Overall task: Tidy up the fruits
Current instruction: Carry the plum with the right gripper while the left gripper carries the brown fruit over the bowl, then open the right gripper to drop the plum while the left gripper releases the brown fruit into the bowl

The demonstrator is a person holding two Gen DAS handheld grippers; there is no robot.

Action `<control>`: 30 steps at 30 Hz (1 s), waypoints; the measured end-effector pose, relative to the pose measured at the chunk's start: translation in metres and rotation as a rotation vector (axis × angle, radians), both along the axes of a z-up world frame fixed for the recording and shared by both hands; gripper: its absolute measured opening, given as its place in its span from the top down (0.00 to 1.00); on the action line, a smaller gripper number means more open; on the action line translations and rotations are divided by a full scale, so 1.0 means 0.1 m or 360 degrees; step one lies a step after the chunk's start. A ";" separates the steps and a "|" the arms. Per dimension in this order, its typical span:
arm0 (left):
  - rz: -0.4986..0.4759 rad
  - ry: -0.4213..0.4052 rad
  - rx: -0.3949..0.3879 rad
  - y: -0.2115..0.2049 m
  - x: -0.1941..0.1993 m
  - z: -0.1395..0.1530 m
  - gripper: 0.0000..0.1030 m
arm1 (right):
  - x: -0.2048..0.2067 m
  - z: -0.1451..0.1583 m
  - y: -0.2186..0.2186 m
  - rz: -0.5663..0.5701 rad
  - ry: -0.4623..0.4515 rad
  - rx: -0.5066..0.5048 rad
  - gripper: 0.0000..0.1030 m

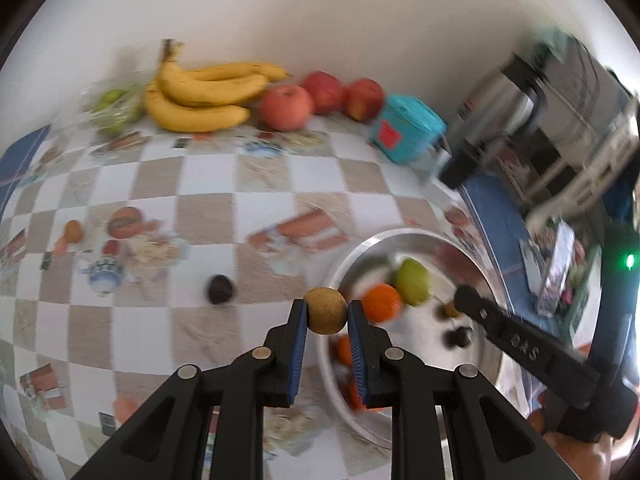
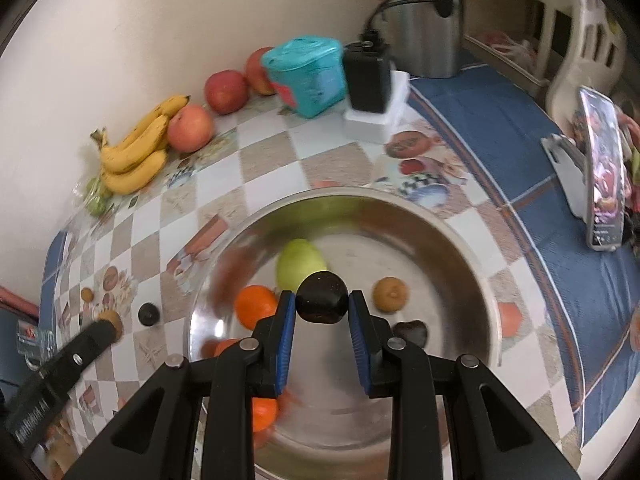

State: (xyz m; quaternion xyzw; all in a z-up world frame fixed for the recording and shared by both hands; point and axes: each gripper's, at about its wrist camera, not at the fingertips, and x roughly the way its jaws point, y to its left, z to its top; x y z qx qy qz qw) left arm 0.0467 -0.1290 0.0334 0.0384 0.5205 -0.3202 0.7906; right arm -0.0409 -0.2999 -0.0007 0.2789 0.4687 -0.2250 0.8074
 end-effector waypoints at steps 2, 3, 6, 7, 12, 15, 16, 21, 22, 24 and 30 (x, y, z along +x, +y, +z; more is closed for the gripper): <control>-0.0073 0.0003 0.0019 -0.14 -0.11 -0.03 0.78 | -0.02 0.02 -0.02 -0.0009 -0.0009 0.0004 0.73; -0.0096 0.0005 0.0025 -0.18 -0.15 -0.05 0.78 | -0.02 0.02 -0.03 -0.0010 -0.0013 0.0010 0.73; -0.0162 -0.0001 0.0045 -0.31 -0.25 -0.09 0.78 | -0.04 0.04 -0.04 -0.0009 -0.0020 0.0027 0.73; -0.0176 -0.0006 0.0052 -0.35 -0.28 -0.11 0.78 | -0.05 0.05 -0.04 -0.0008 -0.0022 0.0030 0.73; -0.0209 -0.0002 0.0060 -0.44 -0.32 -0.20 0.78 | -0.06 -0.03 -0.06 0.0015 0.0015 0.0062 0.73; -0.0226 -0.0005 0.0076 -0.49 -0.34 -0.24 0.78 | -0.06 -0.12 -0.08 0.0018 0.0048 0.0097 0.72; -0.0233 -0.0003 0.0081 -0.51 -0.35 -0.26 0.78 | -0.06 -0.13 -0.08 0.0016 0.0048 0.0103 0.72; -0.0268 -0.0015 0.0103 -0.58 -0.40 -0.31 0.78 | -0.07 -0.14 -0.10 0.0009 0.0037 0.0107 0.72; -0.0273 -0.0014 0.0107 -0.59 -0.40 -0.32 0.78 | -0.07 -0.15 -0.10 0.0013 0.0040 0.0112 0.72; -0.0276 -0.0011 0.0114 -0.60 -0.40 -0.33 0.78 | -0.06 -0.17 -0.09 0.0018 0.0046 0.0122 0.72; -0.0279 0.0024 0.0123 -0.62 -0.40 -0.40 0.78 | -0.04 -0.27 -0.09 0.0024 0.0067 0.0182 0.72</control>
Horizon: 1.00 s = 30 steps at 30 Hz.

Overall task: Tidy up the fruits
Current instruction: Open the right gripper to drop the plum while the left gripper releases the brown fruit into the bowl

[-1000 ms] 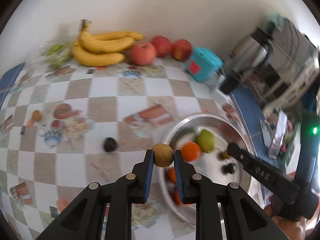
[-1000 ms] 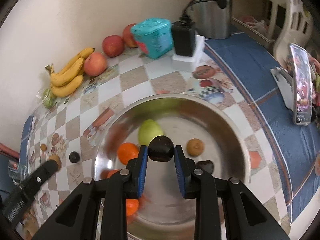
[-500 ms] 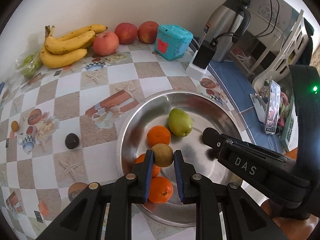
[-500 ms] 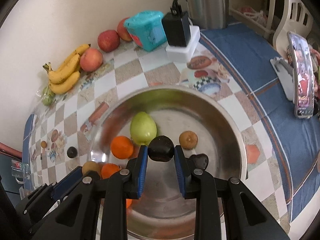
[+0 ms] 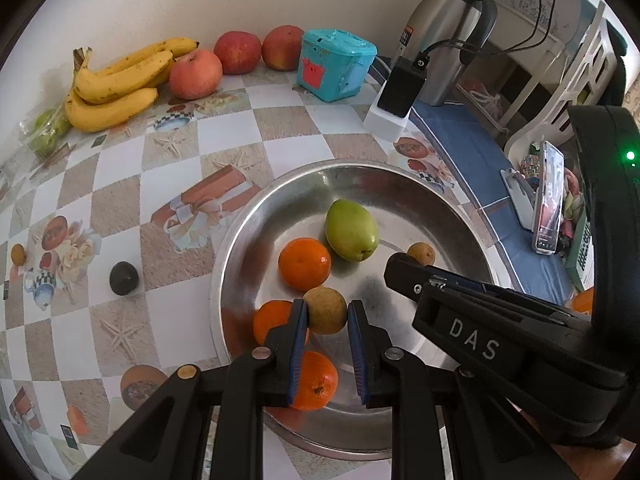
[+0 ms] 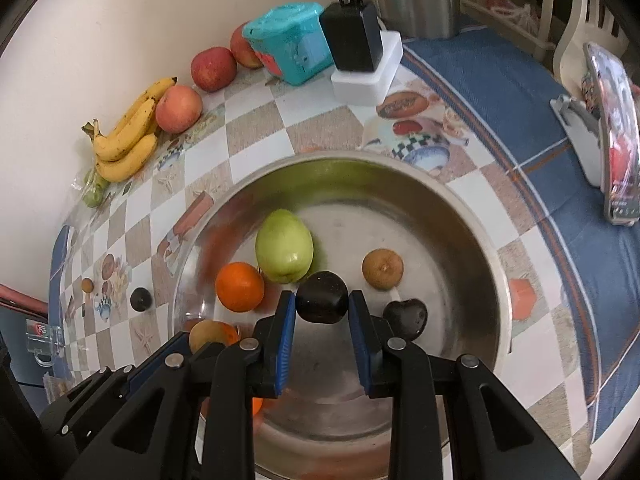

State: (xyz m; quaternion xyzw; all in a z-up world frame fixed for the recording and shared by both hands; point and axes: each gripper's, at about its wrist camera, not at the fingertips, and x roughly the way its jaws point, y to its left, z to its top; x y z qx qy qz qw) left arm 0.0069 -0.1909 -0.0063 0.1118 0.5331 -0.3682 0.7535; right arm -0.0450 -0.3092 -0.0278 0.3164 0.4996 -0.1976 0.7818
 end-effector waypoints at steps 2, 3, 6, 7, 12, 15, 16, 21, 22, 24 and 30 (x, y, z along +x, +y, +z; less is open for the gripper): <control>-0.0007 0.0001 0.0006 -0.01 -0.01 -0.01 0.78 | 0.00 -0.03 0.00 0.0001 0.0014 0.0008 0.72; -0.0011 0.0002 0.0009 -0.02 -0.01 -0.02 0.78 | 0.01 -0.04 0.01 0.0001 0.0021 0.0009 0.72; -0.0021 0.0006 0.0020 -0.04 -0.02 -0.04 0.78 | 0.01 -0.06 0.01 -0.0001 0.0035 0.0016 0.72; -0.0025 0.0006 0.0024 -0.05 -0.03 -0.04 0.78 | 0.02 -0.07 0.01 -0.0001 0.0040 0.0017 0.72; -0.0038 0.0005 0.0031 -0.07 -0.04 -0.05 0.78 | 0.03 -0.10 0.00 -0.0002 0.0057 0.0019 0.72; -0.0036 0.0002 0.0035 -0.06 -0.03 -0.04 0.78 | 0.02 -0.10 0.00 -0.0002 0.0065 0.0018 0.72; -0.0035 0.0000 0.0037 -0.06 -0.03 -0.04 0.78 | 0.02 -0.10 0.00 -0.0001 0.0070 0.0016 0.72; -0.0034 0.0004 0.0033 -0.06 -0.03 -0.03 0.77 | 0.03 -0.06 0.01 0.0006 0.0072 -0.0008 0.57; -0.0034 0.0005 0.0032 -0.06 -0.03 -0.03 0.77 | 0.03 -0.05 0.01 0.0006 0.0067 -0.0013 0.57; -0.0030 0.0004 0.0029 -0.05 -0.02 -0.01 0.77 | 0.03 -0.01 0.01 0.0002 0.0058 -0.0024 0.54; 0.0009 -0.0015 0.0014 0.02 0.04 0.06 0.77 | 0.00 0.10 0.00 -0.0012 0.0008 -0.0055 0.50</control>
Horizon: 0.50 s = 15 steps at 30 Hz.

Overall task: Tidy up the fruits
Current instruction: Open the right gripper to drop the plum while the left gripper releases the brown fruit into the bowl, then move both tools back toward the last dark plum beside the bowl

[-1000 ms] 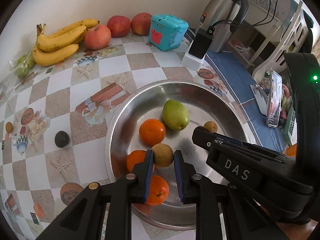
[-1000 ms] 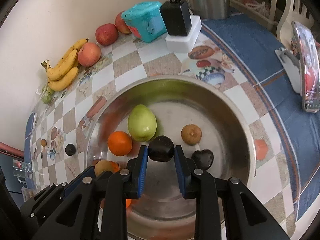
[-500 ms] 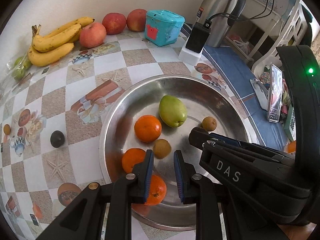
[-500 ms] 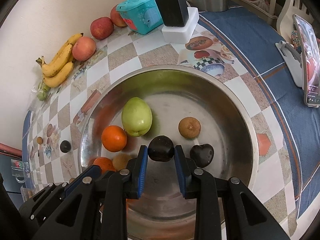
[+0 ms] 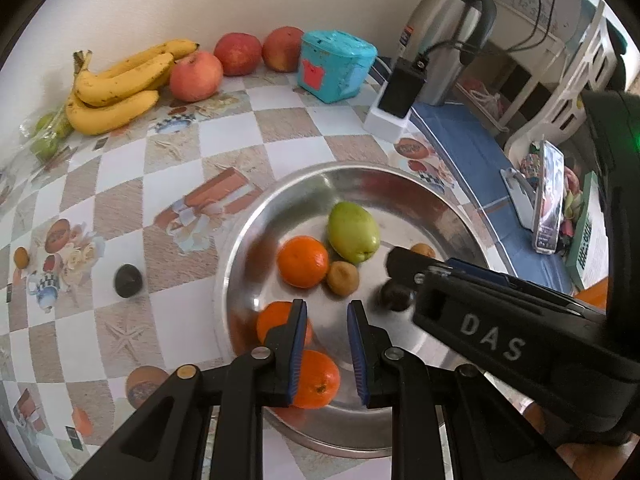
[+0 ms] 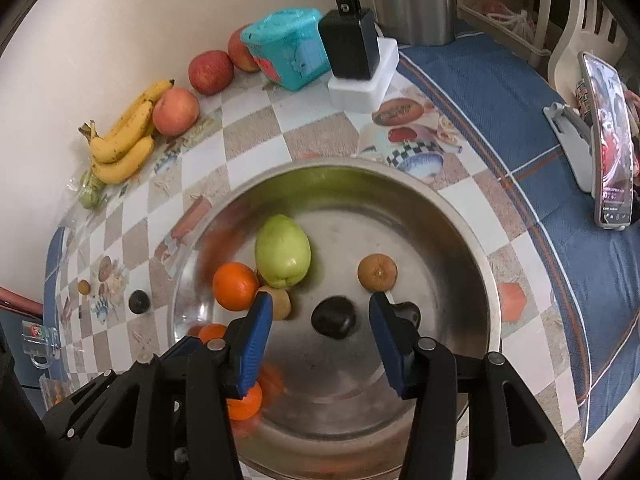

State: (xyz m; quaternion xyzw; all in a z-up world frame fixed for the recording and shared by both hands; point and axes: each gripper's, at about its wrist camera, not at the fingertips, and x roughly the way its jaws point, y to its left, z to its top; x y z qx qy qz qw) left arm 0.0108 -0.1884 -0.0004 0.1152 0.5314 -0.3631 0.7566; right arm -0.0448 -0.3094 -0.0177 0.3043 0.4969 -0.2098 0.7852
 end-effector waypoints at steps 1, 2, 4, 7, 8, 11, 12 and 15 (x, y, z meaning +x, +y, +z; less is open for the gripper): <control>0.0017 -0.0004 0.0001 0.03 0.02 0.01 0.77 | 0.00 0.01 0.00 -0.0002 -0.0006 -0.0005 0.50; 0.0041 -0.0001 0.0001 0.06 0.05 0.01 0.77 | -0.01 0.02 -0.01 -0.0004 -0.0008 -0.0007 0.50; 0.0097 0.0015 -0.0002 0.12 0.12 0.01 0.77 | -0.01 0.02 -0.01 -0.0008 -0.0004 -0.0005 0.50; 0.0187 0.0028 0.0004 0.24 0.24 0.00 0.77 | -0.01 0.00 -0.02 -0.0009 0.0006 -0.0002 0.50; 0.0222 0.0027 0.0006 0.29 0.28 0.00 0.77 | -0.01 0.00 -0.02 -0.0007 0.0008 -0.0001 0.50; 0.0310 0.0038 -0.0002 0.41 0.37 0.00 0.77 | 0.00 0.00 0.00 0.0005 0.0009 -0.0001 0.50; 0.0350 0.0042 -0.0004 0.47 0.42 0.01 0.77 | 0.01 0.00 0.01 0.0010 0.0009 -0.0002 0.50; 0.0455 0.0036 0.0009 0.62 0.52 0.01 0.77 | 0.03 0.00 0.04 0.0026 0.0009 -0.0007 0.50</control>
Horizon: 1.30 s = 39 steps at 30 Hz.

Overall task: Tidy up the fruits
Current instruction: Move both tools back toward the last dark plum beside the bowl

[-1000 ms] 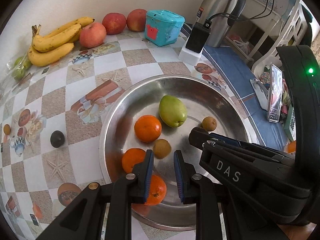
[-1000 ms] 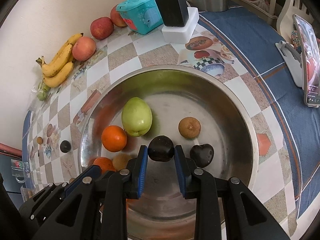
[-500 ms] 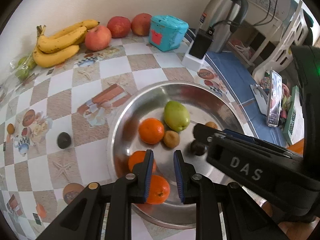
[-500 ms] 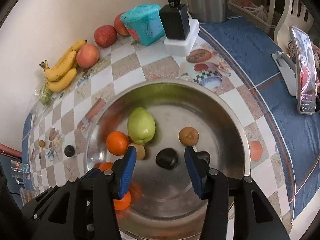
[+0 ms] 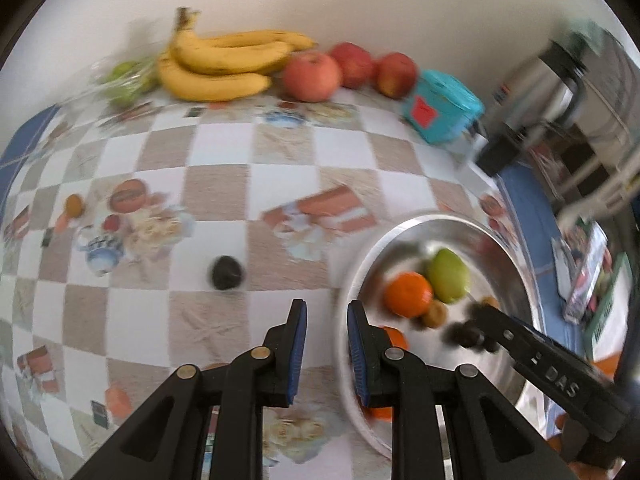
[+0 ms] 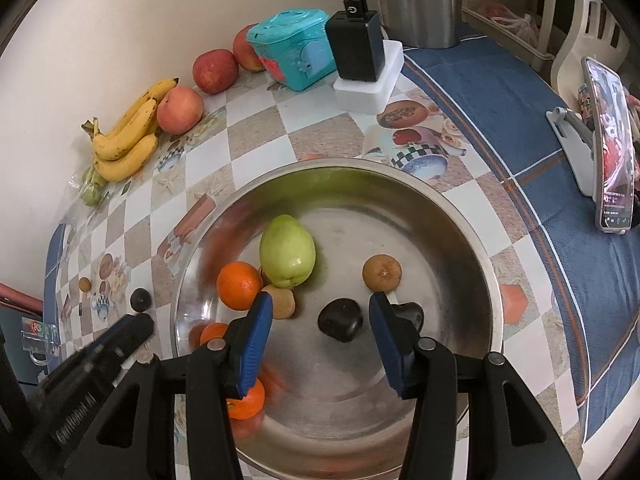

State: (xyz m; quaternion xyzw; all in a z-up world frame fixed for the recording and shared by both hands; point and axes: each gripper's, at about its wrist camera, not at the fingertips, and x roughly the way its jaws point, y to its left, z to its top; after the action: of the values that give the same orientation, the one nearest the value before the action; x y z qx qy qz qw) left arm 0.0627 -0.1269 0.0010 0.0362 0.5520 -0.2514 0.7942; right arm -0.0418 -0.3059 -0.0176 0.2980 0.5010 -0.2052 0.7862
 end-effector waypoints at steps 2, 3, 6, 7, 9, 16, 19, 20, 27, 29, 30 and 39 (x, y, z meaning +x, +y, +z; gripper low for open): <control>0.0060 -0.0001 0.0008 0.09 0.06 0.00 0.77 | 0.01 0.00 0.02 0.0012 0.0000 -0.0005 0.50; 0.0092 0.0001 0.0010 0.14 0.09 -0.01 0.77 | 0.02 0.01 0.04 0.0021 0.0000 -0.0008 0.50; 0.0159 0.0016 -0.0002 0.25 0.16 0.00 0.77 | 0.05 0.03 0.08 0.0049 -0.0006 -0.0017 0.50; 0.0172 0.0021 -0.0007 0.28 0.17 0.00 0.77 | 0.06 0.04 0.10 0.0059 -0.0008 -0.0021 0.50; 0.0201 0.0031 -0.0011 0.32 0.20 -0.01 0.76 | 0.07 0.06 0.14 0.0080 -0.0014 -0.0030 0.50; 0.0252 0.0027 0.0005 0.38 0.22 0.00 0.65 | 0.14 0.10 0.26 0.0149 -0.0023 -0.0063 0.50; 0.0260 0.0032 0.0034 0.38 0.22 -0.03 0.45 | 0.14 0.10 0.28 0.0160 -0.0019 -0.0074 0.50; 0.0269 0.0031 0.0056 0.38 0.22 -0.04 0.27 | 0.14 0.10 0.29 0.0162 -0.0016 -0.0078 0.50; 0.0313 0.0038 0.0147 0.39 0.23 -0.13 0.11 | 0.17 0.02 0.29 0.0165 0.0047 -0.0108 0.28; 0.0314 0.0035 0.0161 0.39 0.23 -0.13 0.06 | 0.17 0.00 0.29 0.0162 0.0058 -0.0103 0.28; 0.0315 0.0030 0.0166 0.39 0.23 -0.13 0.06 | 0.17 -0.01 0.28 0.0159 0.0062 -0.0102 0.28; 0.0353 0.0022 0.0186 0.43 0.25 -0.14 0.00 | 0.18 0.00 0.28 0.0156 0.0070 -0.0116 0.28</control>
State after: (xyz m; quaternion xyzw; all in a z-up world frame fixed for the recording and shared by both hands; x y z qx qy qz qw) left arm 0.0878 -0.0836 -0.0134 0.0194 0.5718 -0.1298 0.8098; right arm -0.0243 -0.2780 -0.0179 0.2396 0.5242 -0.1912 0.7945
